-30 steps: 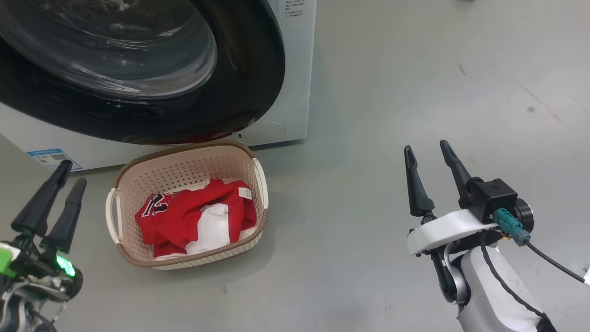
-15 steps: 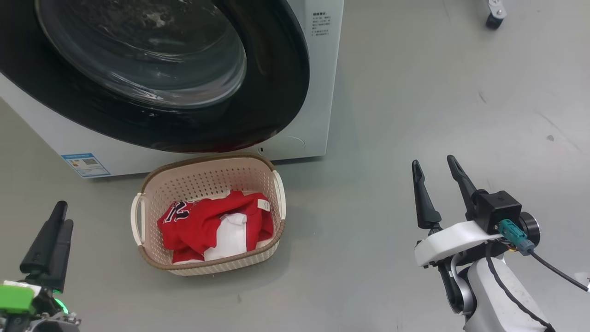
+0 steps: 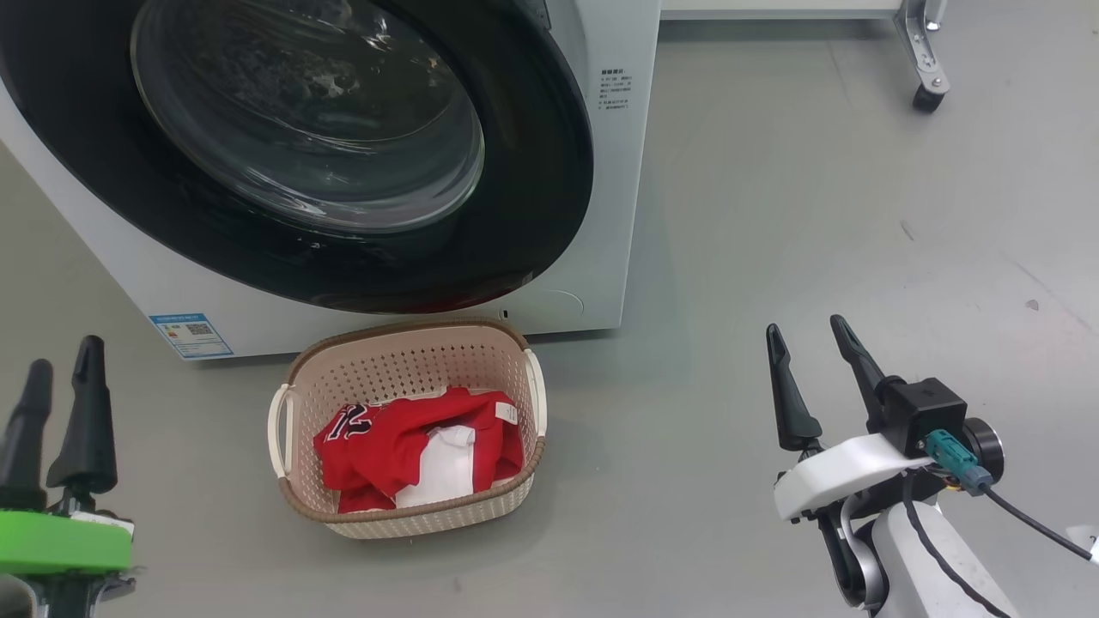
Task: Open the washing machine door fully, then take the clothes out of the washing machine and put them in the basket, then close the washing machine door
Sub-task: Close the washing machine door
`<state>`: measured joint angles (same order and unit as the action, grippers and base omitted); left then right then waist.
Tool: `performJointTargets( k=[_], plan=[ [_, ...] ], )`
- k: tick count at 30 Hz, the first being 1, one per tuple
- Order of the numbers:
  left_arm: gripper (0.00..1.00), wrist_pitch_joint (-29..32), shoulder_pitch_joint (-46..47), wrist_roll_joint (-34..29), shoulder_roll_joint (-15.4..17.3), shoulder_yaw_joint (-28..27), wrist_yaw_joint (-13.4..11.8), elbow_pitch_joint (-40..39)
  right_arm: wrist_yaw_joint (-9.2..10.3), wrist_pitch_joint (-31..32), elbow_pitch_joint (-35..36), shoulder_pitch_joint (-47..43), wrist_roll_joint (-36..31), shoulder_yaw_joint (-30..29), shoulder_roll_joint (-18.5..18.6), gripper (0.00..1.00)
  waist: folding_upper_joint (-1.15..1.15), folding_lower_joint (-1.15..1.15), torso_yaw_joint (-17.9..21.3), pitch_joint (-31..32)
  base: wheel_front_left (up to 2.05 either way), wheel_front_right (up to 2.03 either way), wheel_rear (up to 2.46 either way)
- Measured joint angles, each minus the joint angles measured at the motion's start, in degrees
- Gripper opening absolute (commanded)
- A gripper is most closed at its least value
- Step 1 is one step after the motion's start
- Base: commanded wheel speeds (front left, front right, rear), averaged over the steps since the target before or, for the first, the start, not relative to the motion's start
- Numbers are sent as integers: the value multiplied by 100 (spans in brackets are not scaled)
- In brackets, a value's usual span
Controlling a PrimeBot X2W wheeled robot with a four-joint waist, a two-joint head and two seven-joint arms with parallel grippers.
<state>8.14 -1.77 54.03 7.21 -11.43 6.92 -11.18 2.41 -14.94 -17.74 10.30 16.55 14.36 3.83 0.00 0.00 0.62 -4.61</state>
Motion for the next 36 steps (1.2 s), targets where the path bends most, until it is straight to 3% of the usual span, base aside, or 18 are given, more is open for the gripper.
performJointTargets(
  k=[8,16,24,36],
  plan=[
    [100,-794,-278,-1704,215,453,4,76,-34,0,4,-52,-16,-51,-2,100,0,0,19,67,0,0,0],
    [100,-1209,-458,-2853,248,920,-151,486,-58,0,-46,-243,-18,-101,-7,100,0,0,30,182,0,0,0],
    [100,-1332,-706,-3230,110,1154,-481,896,-59,0,-87,-419,-19,-135,-18,100,0,0,48,353,0,0,0],
    [100,-1484,-713,-3446,30,1317,-669,1127,-79,1,-83,-526,-19,-159,-26,100,0,0,57,402,0,0,0]
  ],
)
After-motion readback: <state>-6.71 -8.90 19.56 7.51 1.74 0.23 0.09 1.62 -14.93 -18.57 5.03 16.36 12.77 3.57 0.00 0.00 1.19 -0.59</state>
